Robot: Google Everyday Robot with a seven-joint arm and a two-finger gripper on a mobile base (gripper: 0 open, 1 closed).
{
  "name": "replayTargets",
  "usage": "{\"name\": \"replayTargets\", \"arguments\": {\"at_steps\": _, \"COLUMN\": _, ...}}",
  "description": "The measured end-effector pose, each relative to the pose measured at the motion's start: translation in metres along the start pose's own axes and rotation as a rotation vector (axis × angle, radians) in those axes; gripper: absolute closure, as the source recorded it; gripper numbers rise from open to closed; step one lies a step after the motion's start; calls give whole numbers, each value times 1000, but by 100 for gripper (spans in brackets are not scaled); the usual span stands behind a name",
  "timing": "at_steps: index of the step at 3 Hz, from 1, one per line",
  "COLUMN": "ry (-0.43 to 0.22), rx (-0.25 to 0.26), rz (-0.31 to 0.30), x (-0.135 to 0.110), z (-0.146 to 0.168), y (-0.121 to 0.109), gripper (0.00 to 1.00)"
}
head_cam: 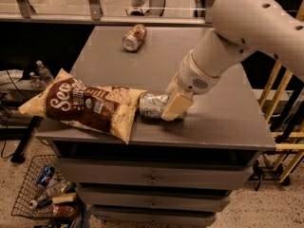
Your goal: Move 7up can near brown chip bag
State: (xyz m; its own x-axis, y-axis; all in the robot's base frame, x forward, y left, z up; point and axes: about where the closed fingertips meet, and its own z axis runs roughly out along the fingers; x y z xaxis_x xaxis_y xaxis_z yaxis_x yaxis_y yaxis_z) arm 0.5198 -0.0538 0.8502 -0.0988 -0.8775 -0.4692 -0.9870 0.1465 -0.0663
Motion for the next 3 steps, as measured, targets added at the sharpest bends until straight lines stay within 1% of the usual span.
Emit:
{"name": "replayTargets", "arguments": {"at_steps": 1, "ry": 1, "rx": 0, "rz": -2, "x": -1, "z": 0, "y": 1, "gripper": 0}}
{"name": "replayTargets", "arguments": {"at_steps": 2, "ry": 1, "rx": 1, "rz": -3, "x": -1, "z": 0, "y": 1, "gripper": 0}}
{"name": "replayTargets", "arguments": {"at_steps": 3, "ry": -9, "rx": 57, "rz": 10, "x": 7, "z": -13, "y": 1, "gripper": 0}}
